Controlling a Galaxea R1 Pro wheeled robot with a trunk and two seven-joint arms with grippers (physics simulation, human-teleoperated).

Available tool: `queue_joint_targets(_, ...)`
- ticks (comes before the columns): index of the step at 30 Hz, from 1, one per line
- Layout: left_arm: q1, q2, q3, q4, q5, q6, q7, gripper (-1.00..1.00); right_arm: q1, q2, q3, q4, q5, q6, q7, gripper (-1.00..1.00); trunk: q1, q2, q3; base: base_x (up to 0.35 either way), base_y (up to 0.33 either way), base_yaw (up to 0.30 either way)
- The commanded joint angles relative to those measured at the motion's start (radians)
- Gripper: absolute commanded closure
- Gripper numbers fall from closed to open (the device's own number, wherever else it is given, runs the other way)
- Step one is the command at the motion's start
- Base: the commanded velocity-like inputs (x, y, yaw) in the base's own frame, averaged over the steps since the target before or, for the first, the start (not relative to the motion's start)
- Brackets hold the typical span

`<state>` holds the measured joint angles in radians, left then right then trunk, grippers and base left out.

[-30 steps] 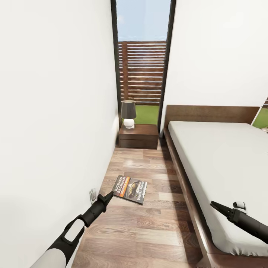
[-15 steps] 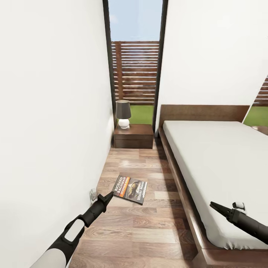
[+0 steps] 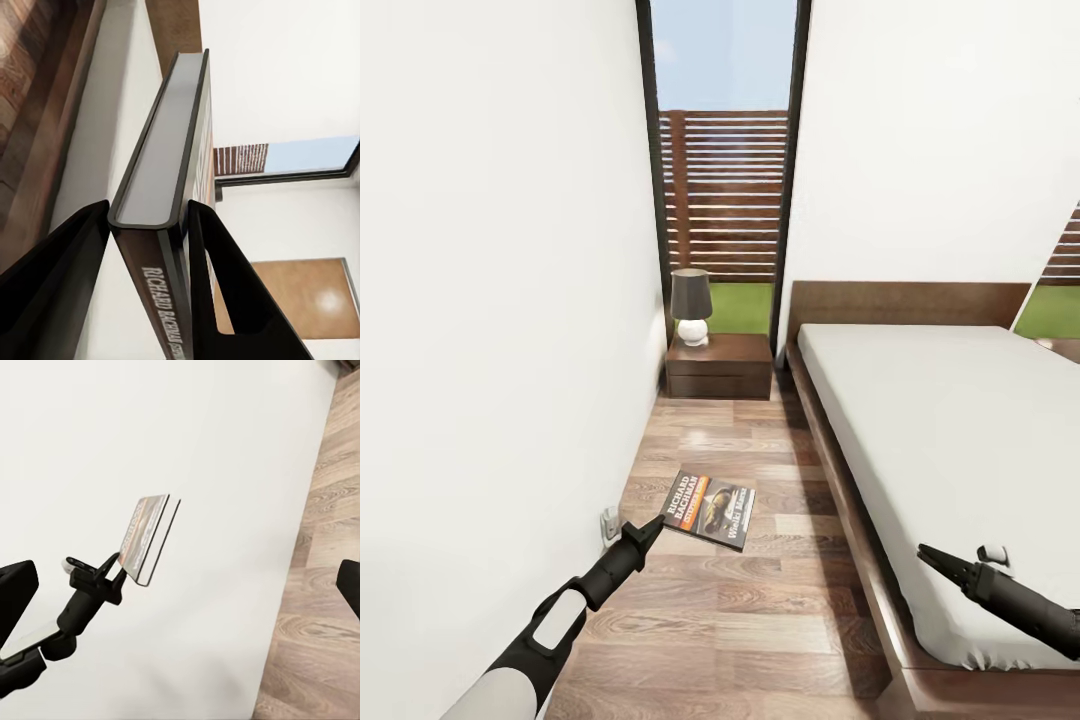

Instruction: In the bedroom, move the book from the bed onto either nightstand, and place the two sandals side by side next to the bed.

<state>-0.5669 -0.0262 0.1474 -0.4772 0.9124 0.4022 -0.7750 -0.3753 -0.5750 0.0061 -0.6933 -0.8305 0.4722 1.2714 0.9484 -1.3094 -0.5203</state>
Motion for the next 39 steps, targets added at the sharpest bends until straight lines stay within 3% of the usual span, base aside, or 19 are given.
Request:
queue_joint_targets(1, -0.001, -0.001, 0.004, 0.000, 0.004, 0.009, -0.002, 1.00, -0.001, 0.004, 0.001, -0.001, -0.006, 0.011, -0.002, -1.00, 0.000, -0.001, -0.001, 0.000, 0.000, 0.000)
queue_joint_targets(9, 0.000, 0.000, 0.004, 0.000, 0.003, 0.008, -0.002, 1.00, -0.002, 0.039, 0.006, -0.030, -0.003, 0.036, -0.053, -1.00, 0.000, -0.001, -0.001, 0.000, 0.000, 0.000)
queue_joint_targets(15, 0.000, 0.004, 0.004, -0.001, 0.003, 0.006, -0.003, 1.00, -0.010, 0.076, 0.006, -0.070, -0.001, 0.134, -0.156, -1.00, 0.000, -0.001, -0.001, 0.000, 0.000, 0.000)
queue_joint_targets(23, 0.002, 0.022, 0.004, 0.000, 0.002, 0.005, -0.001, 1.00, -0.041, 0.167, 0.005, -0.171, -0.008, 0.263, -0.437, -1.00, 0.000, -0.001, -0.001, 0.000, 0.000, 0.000)
queue_joint_targets(29, 0.003, 0.040, 0.003, 0.002, 0.002, 0.004, -0.001, 1.00, -0.079, 0.208, 0.002, -0.179, -0.010, 0.293, -0.601, -1.00, 0.000, -0.001, -0.001, 0.000, 0.000, 0.000)
queue_joint_targets(38, 0.008, 0.050, 0.003, 0.004, 0.002, 0.004, -0.001, 1.00, -0.142, 0.334, 0.002, -0.115, -0.009, 0.303, -0.877, -1.00, 0.000, -0.001, -0.001, 0.000, 0.000, 0.000)
queue_joint_targets(39, 0.010, 0.050, 0.003, 0.005, 0.003, 0.004, -0.002, 1.00, -0.149, 0.364, 0.002, -0.095, -0.009, 0.303, -0.926, -1.00, 0.000, -0.001, -0.001, 0.000, 0.000, 0.000)
